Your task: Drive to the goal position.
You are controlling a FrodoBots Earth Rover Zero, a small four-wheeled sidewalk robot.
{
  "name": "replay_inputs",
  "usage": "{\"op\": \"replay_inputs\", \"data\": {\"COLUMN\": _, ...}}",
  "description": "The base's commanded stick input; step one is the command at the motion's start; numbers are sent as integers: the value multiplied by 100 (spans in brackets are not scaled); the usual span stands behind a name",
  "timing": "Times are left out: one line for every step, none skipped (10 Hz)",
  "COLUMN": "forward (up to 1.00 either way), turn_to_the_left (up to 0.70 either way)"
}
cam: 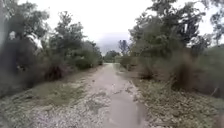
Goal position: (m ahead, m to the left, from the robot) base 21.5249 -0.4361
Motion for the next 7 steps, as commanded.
{"op": "replay_inputs", "data": {"forward": 68, "turn_to_the_left": 0}}
{"op": "replay_inputs", "data": {"forward": 68, "turn_to_the_left": 0}}
{"op": "replay_inputs", "data": {"forward": 68, "turn_to_the_left": 0}}
{"op": "replay_inputs", "data": {"forward": 68, "turn_to_the_left": 0}}
{"op": "replay_inputs", "data": {"forward": 68, "turn_to_the_left": 0}}
{"op": "replay_inputs", "data": {"forward": 68, "turn_to_the_left": 0}}
{"op": "replay_inputs", "data": {"forward": 68, "turn_to_the_left": 0}}
